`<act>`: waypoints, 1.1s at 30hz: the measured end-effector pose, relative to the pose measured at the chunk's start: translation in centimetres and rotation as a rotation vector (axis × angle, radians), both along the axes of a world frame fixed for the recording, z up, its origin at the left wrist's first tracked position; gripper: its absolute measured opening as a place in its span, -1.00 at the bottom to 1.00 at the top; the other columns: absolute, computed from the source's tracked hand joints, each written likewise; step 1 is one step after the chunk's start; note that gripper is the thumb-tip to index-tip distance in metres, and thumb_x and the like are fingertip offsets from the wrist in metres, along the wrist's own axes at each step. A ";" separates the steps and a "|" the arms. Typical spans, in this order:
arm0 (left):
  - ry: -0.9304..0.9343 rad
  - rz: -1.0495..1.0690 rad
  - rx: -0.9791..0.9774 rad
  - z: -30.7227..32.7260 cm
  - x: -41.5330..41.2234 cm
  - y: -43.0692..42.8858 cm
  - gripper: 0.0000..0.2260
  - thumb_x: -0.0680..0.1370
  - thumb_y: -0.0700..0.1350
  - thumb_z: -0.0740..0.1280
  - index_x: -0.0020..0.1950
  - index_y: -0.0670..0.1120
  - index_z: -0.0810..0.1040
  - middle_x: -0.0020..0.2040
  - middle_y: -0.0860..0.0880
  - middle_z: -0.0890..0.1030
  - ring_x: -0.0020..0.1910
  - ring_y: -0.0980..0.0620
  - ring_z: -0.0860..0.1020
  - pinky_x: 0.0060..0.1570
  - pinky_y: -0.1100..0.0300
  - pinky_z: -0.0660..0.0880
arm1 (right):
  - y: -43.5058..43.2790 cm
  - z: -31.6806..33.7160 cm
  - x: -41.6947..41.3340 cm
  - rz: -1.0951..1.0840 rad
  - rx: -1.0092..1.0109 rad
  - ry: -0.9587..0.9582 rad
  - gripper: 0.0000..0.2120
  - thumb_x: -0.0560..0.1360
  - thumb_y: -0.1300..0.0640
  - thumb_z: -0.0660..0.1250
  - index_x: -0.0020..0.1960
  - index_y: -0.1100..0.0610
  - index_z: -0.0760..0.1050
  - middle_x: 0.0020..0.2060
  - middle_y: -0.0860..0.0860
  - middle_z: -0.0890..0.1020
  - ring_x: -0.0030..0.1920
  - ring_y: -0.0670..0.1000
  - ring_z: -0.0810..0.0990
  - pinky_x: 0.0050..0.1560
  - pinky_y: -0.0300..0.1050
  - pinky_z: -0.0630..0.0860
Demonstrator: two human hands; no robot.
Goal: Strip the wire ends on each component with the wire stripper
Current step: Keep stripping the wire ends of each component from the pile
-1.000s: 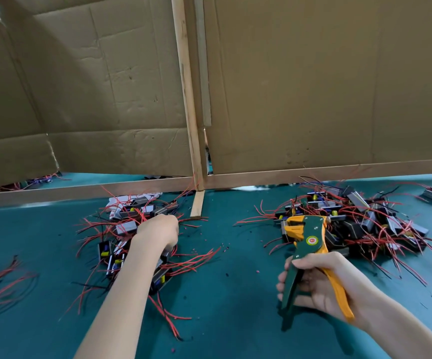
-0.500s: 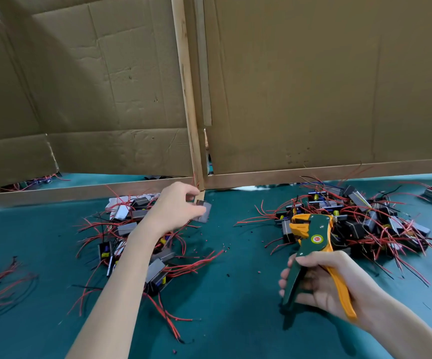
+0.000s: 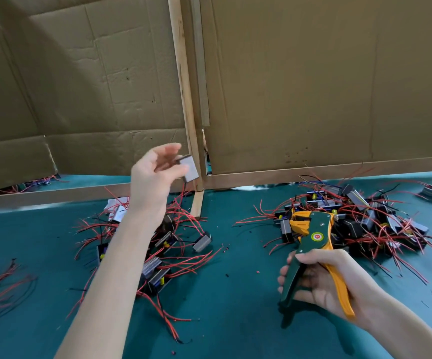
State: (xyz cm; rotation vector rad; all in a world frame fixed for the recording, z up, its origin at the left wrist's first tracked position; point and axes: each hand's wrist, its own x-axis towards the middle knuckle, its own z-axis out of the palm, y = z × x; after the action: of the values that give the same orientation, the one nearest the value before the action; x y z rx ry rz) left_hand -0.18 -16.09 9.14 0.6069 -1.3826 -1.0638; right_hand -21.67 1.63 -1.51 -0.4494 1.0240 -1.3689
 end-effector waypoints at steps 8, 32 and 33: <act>-0.031 -0.274 -0.204 1.1 -0.8 2.7 -0.47 0.26 -0.45 0.36 0.13 -0.02 0.53 0.01 0.02 0.58 0.04 0.09 0.53 0.10 0.23 0.50 | 0.0 -0.3 0.1 -0.002 0.001 -0.003 -0.83 0.19 0.27 0.40 -0.26 0.35 0.63 -0.21 0.33 0.61 -0.25 0.29 0.65 -0.23 0.19 0.63; -0.770 0.019 -0.091 -11.6 -5.9 0.1 -0.71 0.41 -0.45 0.16 -0.25 -0.03 0.33 -0.17 0.12 0.37 -0.16 0.07 0.38 -0.19 0.44 0.30 | 0.1 0.1 -0.2 -0.027 -0.026 0.000 -0.87 0.25 0.28 0.36 -0.25 0.34 0.60 -0.21 0.32 0.60 -0.25 0.28 0.65 -0.22 0.18 0.64; -0.824 0.020 -0.139 -12.0 -5.7 -0.1 -0.72 0.42 -0.43 0.17 -0.19 -0.04 0.31 -0.12 0.11 0.34 -0.10 0.04 0.35 -0.15 0.42 0.27 | 0.1 0.1 -0.2 -0.025 -0.024 0.004 -0.87 0.25 0.27 0.36 -0.26 0.34 0.60 -0.21 0.32 0.60 -0.25 0.28 0.65 -0.21 0.18 0.64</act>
State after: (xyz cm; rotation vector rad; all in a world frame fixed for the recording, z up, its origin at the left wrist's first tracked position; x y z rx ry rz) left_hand -5.90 -16.18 -2.83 1.0136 -2.1288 -0.7018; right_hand -21.82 1.74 -1.38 -0.4586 1.0207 -1.4046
